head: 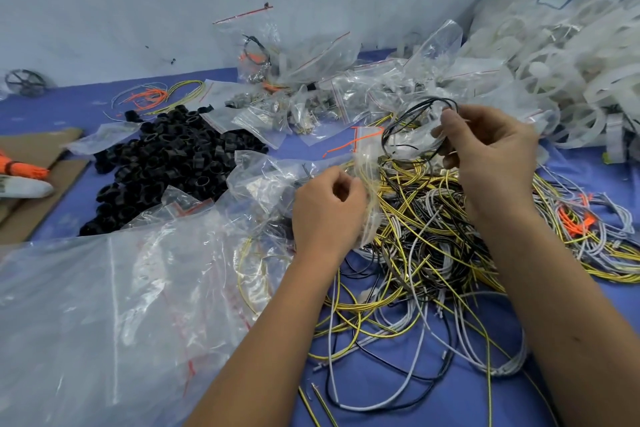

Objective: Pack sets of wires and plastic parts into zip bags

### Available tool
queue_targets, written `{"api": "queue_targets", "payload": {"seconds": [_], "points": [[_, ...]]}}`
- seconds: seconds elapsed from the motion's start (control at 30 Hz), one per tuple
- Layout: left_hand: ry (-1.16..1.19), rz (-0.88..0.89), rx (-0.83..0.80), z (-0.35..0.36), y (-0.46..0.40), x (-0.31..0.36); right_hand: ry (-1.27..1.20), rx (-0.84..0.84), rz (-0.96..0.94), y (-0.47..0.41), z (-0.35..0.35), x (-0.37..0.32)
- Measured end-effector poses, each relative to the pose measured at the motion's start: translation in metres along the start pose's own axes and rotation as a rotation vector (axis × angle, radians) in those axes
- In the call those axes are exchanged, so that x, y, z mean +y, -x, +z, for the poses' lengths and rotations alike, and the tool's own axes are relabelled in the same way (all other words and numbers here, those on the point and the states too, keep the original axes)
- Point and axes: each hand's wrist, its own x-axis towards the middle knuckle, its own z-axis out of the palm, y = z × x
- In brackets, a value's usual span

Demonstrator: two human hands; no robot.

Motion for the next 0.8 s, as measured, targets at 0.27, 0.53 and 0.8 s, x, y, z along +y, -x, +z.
{"api": "queue_targets", "payload": {"seconds": [0.27,0.53,0.8], "points": [[0.393,0.031,-0.062,-0.003,0.002,0.009,-0.034,-0.313,0.074,0.007,0.007,-0.003],[0.532,0.017,-0.116,-0.006,-0.004,0.005,0.163,-0.438,0.016,0.010,0.010,0.003],[0.583,-0.060,-0.054,-0.006,-0.003,0.001,0.331,-0.400,-0.043,0.010,0.006,0.005]]}}
